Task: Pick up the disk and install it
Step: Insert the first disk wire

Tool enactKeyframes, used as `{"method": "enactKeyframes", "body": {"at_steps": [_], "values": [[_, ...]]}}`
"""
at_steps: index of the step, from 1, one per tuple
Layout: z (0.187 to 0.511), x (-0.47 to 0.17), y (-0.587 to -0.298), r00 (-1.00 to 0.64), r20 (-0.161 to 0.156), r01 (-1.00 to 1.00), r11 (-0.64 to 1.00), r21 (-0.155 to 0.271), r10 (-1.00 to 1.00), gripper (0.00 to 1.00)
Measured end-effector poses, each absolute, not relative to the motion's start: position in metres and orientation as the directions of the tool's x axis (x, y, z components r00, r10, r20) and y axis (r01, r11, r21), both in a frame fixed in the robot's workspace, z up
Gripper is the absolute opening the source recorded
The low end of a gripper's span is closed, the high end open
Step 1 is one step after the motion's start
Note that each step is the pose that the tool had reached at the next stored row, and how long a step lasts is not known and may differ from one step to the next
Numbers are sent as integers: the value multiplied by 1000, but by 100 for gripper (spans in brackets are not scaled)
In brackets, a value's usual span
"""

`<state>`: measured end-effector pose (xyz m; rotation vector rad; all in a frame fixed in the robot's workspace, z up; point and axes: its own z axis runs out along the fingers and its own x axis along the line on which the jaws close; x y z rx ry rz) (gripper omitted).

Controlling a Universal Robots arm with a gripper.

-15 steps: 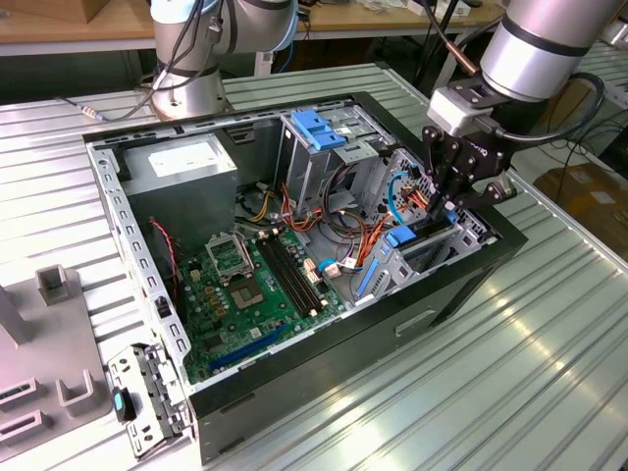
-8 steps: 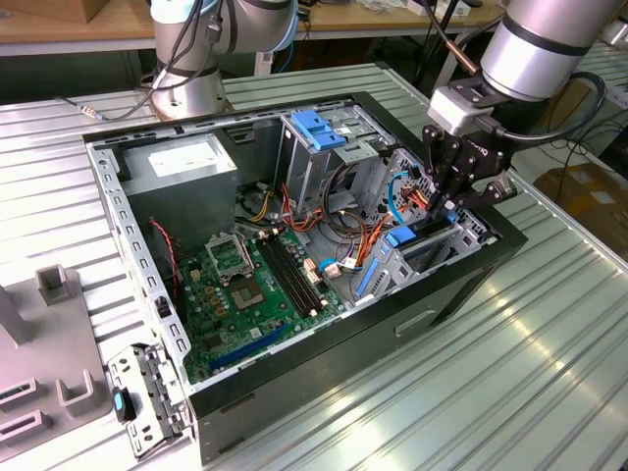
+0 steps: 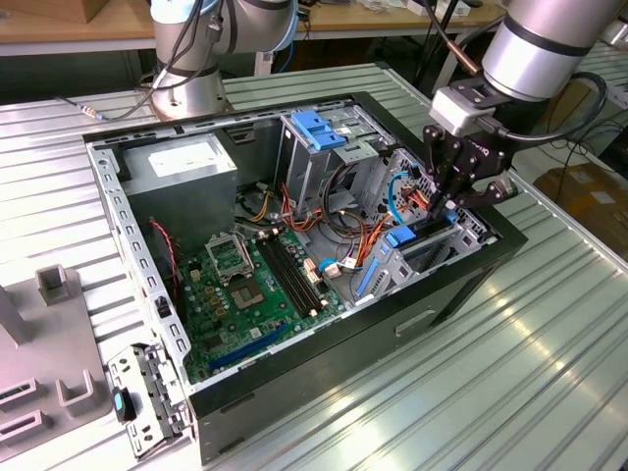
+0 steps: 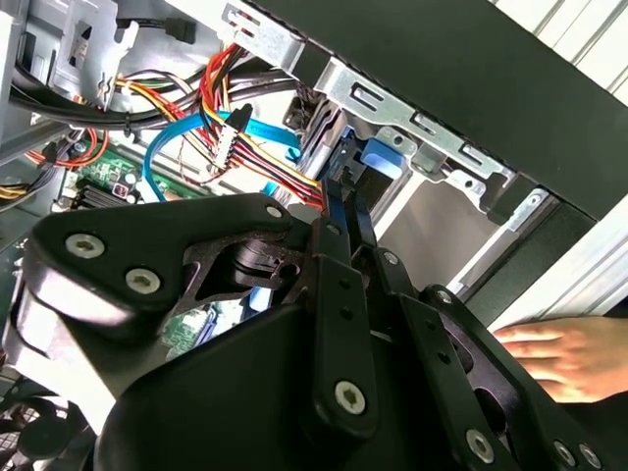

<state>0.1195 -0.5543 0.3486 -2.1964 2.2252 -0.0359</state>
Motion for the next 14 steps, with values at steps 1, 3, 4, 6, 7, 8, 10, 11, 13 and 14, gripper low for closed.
{"method": "enactKeyframes", "body": {"at_steps": [1,3,4,6,7,8,10,11,13,14], "values": [[348,120,-554,-13,6,-1000,13,-27,-1000,17],[348,120,-554,-13,6,-1000,13,-27,-1000,17],[347,120,-554,-13,6,-1000,13,-27,-1000,17],[347,120,-554,-12,6,-1000,12,-27,-1000,17],[346,120,-554,-12,6,-1000,12,-27,-1000,17],[346,120,-554,-12,6,-1000,12,-27,-1000,17],[346,120,-554,-12,6,-1000,12,-27,-1000,17],[345,120,-554,-12,6,-1000,12,-27,-1000,17],[345,120,-554,-12,5,-1000,12,-27,-1000,17],[345,120,-554,-12,5,-1000,12,-27,-1000,17]]}}
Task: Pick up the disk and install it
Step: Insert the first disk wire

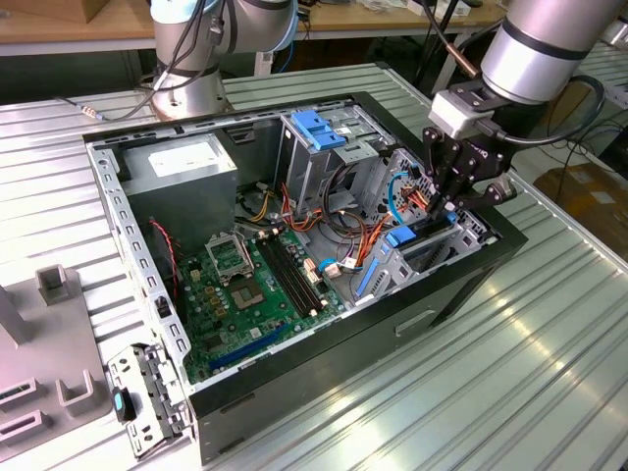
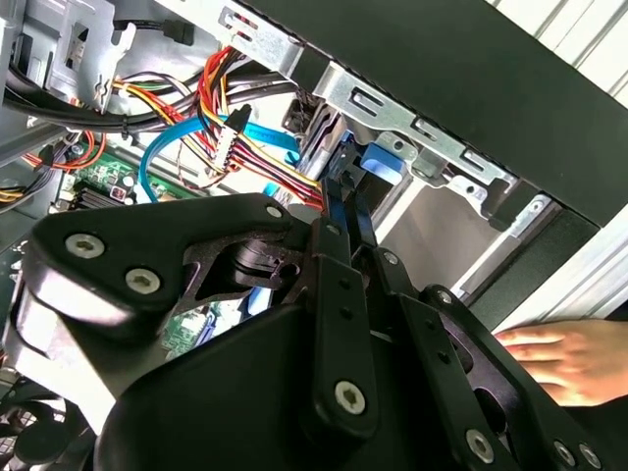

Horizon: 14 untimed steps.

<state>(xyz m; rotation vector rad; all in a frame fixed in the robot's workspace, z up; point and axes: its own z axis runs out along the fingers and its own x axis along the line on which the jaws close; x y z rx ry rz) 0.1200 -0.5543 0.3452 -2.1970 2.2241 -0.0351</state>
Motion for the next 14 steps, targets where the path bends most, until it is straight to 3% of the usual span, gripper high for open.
{"method": "enactKeyframes", "body": {"at_steps": [14], "values": [[346,120,-554,-13,-1,-1000,13,-27,-1000,17]]}}
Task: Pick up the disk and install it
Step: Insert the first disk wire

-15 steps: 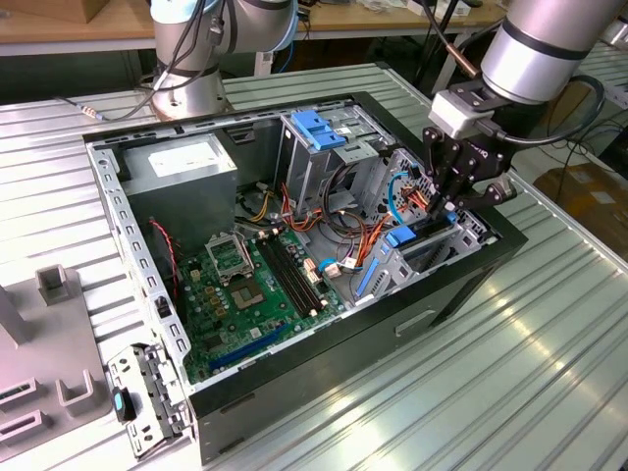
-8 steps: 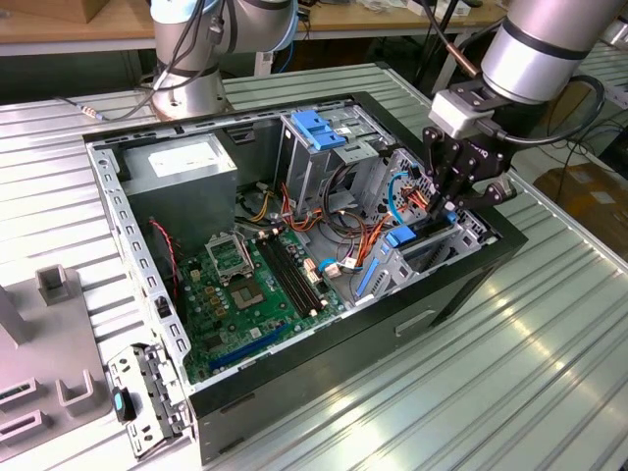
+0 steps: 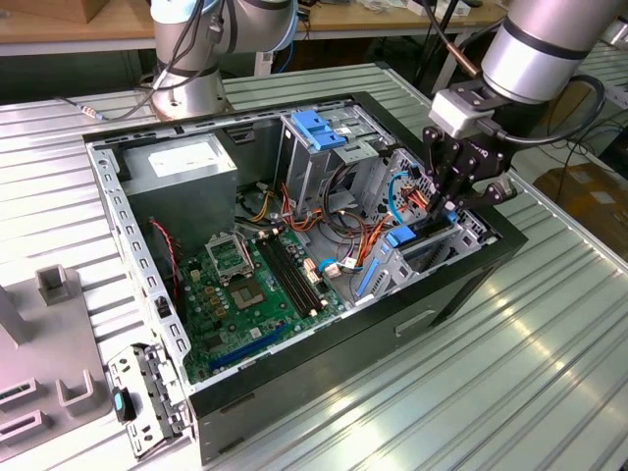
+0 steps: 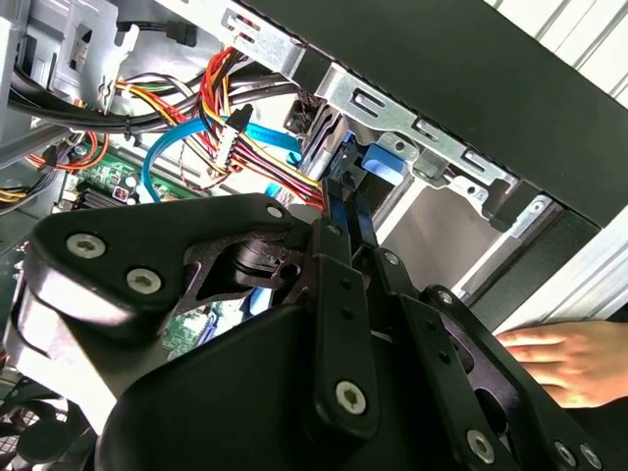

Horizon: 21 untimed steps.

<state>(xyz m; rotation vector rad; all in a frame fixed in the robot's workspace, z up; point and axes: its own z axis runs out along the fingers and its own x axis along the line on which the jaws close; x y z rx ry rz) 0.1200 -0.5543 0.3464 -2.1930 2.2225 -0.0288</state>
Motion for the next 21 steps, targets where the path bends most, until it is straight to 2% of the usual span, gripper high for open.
{"method": "enactKeyframes", "body": {"at_steps": [21], "values": [[343,120,-554,-16,-2,-1000,16,-27,-1000,17]]}}
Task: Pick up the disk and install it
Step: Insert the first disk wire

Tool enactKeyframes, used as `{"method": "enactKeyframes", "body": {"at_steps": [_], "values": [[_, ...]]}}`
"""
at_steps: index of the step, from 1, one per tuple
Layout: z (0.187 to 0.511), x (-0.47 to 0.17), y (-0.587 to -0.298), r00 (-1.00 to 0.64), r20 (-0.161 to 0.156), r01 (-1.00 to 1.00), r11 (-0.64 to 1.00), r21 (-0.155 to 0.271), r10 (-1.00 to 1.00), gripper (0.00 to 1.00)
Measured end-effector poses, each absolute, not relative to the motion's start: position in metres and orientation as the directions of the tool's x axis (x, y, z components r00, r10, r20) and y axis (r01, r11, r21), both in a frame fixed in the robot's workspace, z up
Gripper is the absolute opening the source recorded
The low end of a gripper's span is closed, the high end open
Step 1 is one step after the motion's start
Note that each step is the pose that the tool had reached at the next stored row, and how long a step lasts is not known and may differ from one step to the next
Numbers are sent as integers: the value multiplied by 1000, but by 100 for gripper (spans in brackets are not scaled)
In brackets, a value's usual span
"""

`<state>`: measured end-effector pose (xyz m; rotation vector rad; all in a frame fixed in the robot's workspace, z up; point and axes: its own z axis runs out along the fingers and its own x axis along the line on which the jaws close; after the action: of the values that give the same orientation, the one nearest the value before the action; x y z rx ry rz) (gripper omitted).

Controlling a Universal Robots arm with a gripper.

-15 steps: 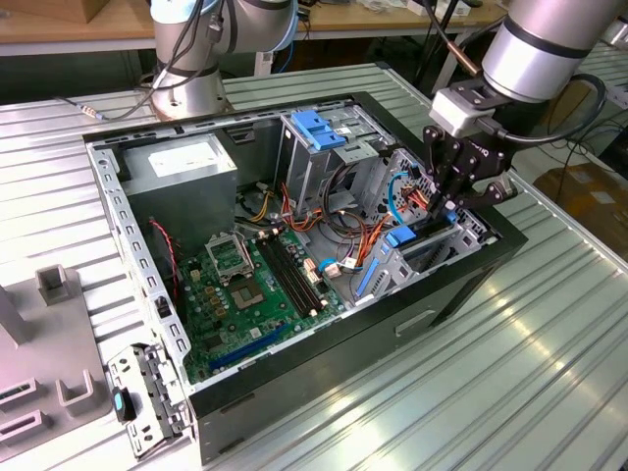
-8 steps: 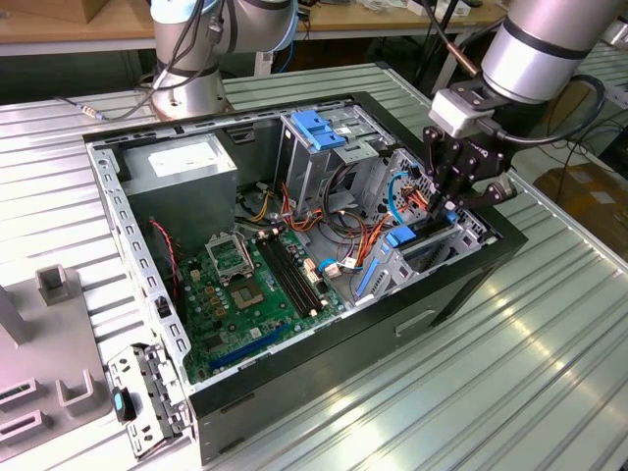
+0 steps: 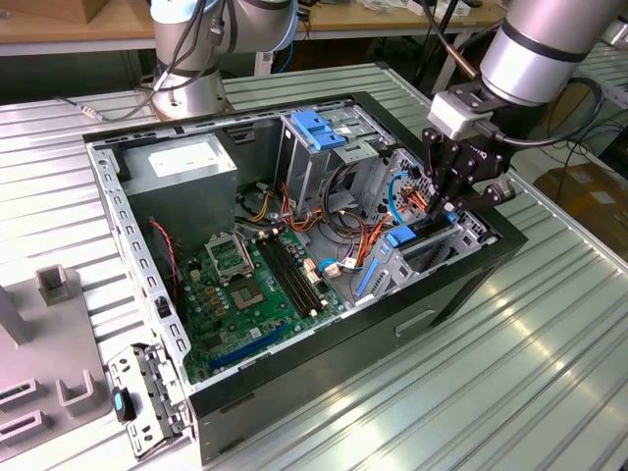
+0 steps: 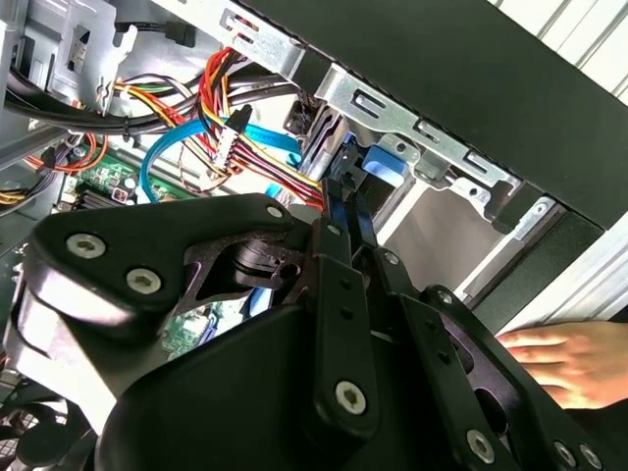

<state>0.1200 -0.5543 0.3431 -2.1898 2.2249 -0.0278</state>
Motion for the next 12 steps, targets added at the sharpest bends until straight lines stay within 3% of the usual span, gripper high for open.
{"method": "enactKeyframes", "body": {"at_steps": [12], "values": [[339,120,-554,-16,-2,-1000,16,-26,-1000,17]]}}
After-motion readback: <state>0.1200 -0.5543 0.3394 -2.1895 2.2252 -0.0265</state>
